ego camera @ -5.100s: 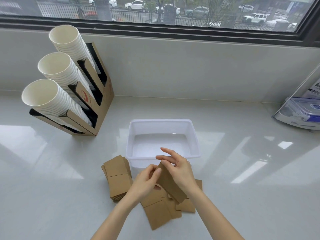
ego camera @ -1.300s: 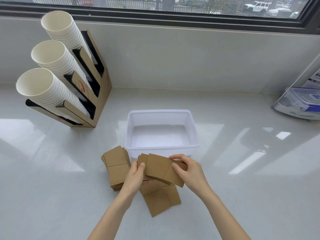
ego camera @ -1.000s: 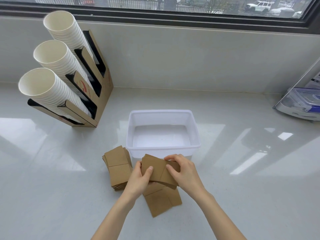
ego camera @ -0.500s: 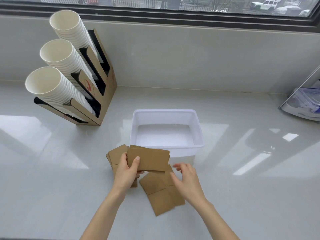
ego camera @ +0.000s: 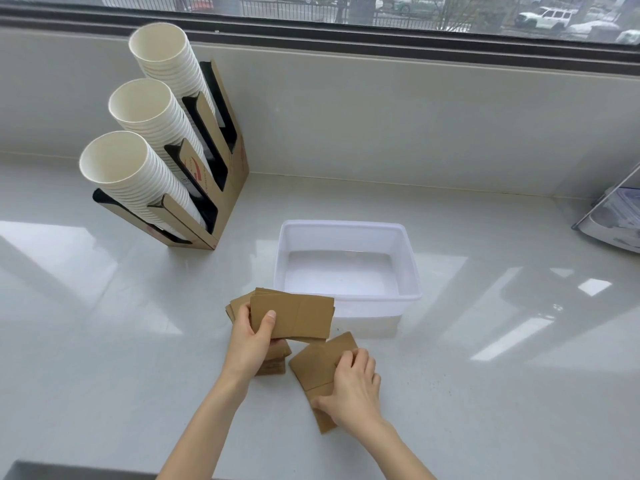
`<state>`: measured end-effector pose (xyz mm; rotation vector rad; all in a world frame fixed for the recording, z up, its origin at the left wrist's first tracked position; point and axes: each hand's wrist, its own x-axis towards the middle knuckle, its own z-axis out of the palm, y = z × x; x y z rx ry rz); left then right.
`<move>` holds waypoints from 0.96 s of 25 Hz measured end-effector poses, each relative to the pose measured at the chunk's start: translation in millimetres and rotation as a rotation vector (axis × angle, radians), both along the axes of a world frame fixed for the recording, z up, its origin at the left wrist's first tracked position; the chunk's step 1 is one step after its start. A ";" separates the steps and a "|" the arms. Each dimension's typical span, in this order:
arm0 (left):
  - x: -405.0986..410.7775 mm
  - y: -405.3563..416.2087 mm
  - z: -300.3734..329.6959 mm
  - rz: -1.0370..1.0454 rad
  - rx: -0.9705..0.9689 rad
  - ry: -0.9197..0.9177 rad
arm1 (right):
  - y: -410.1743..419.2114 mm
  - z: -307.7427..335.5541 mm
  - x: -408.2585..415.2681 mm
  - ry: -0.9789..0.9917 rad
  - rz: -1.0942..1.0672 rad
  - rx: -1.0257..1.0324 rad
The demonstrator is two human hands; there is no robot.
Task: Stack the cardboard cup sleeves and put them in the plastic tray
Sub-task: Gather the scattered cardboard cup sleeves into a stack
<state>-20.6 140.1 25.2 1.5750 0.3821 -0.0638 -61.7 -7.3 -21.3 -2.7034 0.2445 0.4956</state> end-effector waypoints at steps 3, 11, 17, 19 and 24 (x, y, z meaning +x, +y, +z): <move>1.5 -1.1 0.2 -0.006 0.005 -0.001 | 2.1 0.9 1.8 0.028 -0.011 0.090; 4.6 -2.1 1.0 0.001 0.028 -0.012 | -37.3 23.8 6.4 -0.032 -0.088 0.580; 7.5 -8.5 0.6 -0.017 0.051 -0.028 | -68.4 57.8 11.9 0.074 -0.053 0.833; 5.7 -11.4 -1.3 -0.043 0.055 -0.013 | -70.8 67.1 19.2 0.000 -0.078 0.869; 0.2 -22.6 -4.1 -0.123 0.021 0.051 | -58.0 77.3 39.2 -0.216 -0.082 0.706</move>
